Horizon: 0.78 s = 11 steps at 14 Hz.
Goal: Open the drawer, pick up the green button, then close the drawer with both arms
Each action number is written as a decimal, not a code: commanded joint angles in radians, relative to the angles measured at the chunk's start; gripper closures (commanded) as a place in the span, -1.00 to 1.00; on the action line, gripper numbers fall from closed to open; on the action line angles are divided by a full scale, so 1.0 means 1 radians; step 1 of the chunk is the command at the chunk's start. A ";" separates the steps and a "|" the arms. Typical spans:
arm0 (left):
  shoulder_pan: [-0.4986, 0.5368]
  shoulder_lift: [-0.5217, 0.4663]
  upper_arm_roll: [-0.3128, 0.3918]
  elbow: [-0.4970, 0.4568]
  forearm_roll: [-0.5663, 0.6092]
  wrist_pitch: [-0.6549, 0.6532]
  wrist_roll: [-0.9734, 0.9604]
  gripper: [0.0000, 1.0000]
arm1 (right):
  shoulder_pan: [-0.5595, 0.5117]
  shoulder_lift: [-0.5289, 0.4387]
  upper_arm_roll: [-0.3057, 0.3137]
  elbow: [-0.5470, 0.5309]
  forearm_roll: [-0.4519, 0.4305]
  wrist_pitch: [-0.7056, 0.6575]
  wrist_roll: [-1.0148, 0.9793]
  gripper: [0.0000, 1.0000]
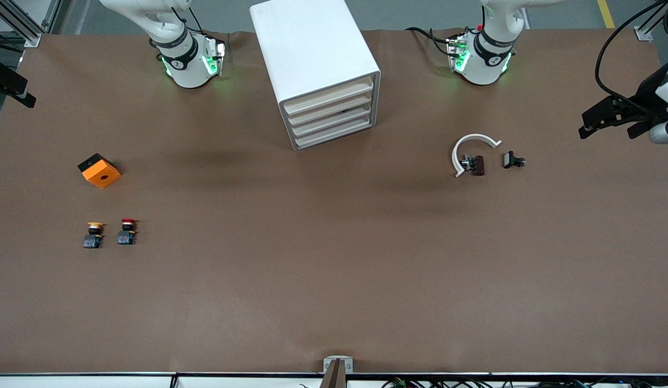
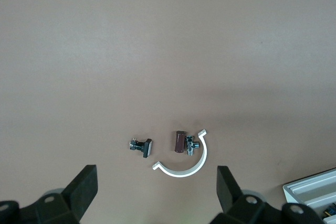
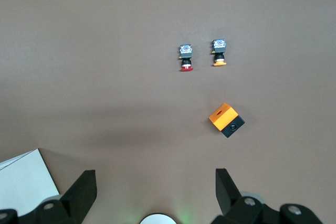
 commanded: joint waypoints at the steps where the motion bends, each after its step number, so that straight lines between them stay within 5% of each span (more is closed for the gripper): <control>1: 0.003 0.003 -0.010 0.012 0.019 -0.012 -0.007 -1.00 | -0.005 -0.016 0.004 -0.010 -0.010 0.001 -0.011 -1.00; 11: 0.009 0.060 -0.008 -0.029 0.021 -0.026 -0.012 -1.00 | -0.006 -0.011 0.003 0.002 -0.009 -0.004 -0.008 -1.00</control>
